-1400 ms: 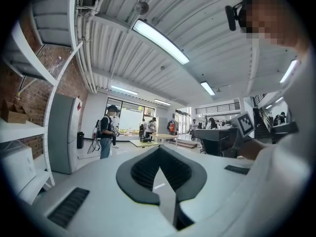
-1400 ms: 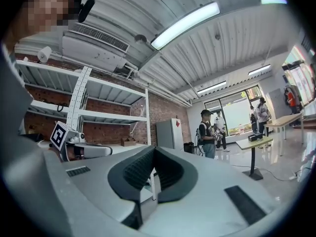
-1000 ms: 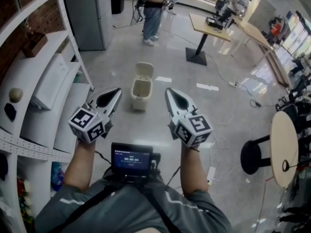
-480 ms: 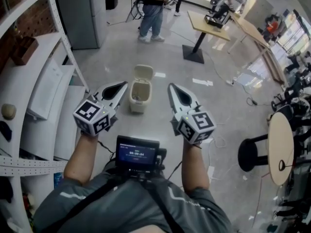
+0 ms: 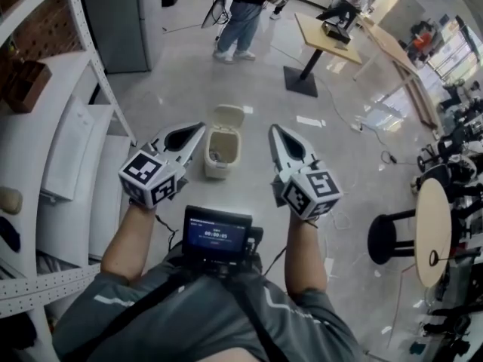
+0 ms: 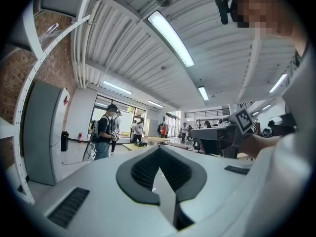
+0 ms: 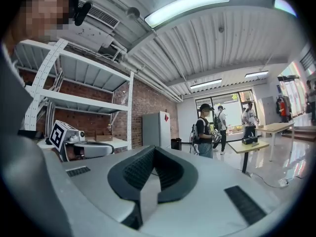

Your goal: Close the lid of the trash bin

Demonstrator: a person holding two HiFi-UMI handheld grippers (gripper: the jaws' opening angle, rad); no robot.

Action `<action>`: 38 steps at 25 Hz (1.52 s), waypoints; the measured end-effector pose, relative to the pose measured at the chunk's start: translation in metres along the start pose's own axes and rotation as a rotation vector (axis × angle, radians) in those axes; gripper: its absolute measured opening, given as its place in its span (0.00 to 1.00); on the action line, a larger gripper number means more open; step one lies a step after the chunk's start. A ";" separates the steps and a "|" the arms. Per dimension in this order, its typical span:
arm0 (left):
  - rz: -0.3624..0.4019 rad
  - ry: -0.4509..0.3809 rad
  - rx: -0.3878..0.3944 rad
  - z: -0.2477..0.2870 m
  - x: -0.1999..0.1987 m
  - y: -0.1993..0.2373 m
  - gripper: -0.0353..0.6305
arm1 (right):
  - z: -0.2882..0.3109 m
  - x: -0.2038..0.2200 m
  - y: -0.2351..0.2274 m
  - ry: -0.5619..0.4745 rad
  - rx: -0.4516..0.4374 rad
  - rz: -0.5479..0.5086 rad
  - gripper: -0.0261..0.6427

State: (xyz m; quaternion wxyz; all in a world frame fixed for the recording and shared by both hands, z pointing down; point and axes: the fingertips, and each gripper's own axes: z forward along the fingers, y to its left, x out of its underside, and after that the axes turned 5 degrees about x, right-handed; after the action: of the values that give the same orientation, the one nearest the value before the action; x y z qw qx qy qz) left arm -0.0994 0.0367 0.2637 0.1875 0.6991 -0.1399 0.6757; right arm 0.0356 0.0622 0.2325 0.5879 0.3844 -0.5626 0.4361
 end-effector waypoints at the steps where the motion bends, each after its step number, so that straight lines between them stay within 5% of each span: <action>1: 0.002 0.001 0.005 0.001 0.002 0.007 0.04 | 0.007 0.002 0.000 0.008 0.007 0.003 0.06; 18: 0.011 0.010 -0.010 0.037 0.015 0.082 0.04 | 0.092 0.006 -0.027 0.021 -0.007 -0.001 0.06; 38: 0.032 -0.003 -0.124 0.200 -0.006 0.197 0.04 | 0.240 -0.007 -0.183 0.019 -0.129 0.044 0.06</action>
State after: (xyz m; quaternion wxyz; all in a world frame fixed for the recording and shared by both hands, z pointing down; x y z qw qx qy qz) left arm -0.0094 -0.2291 0.2683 0.2192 0.6850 -0.1929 0.6675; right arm 0.1305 -0.2241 0.2495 0.6073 0.3290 -0.5920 0.4153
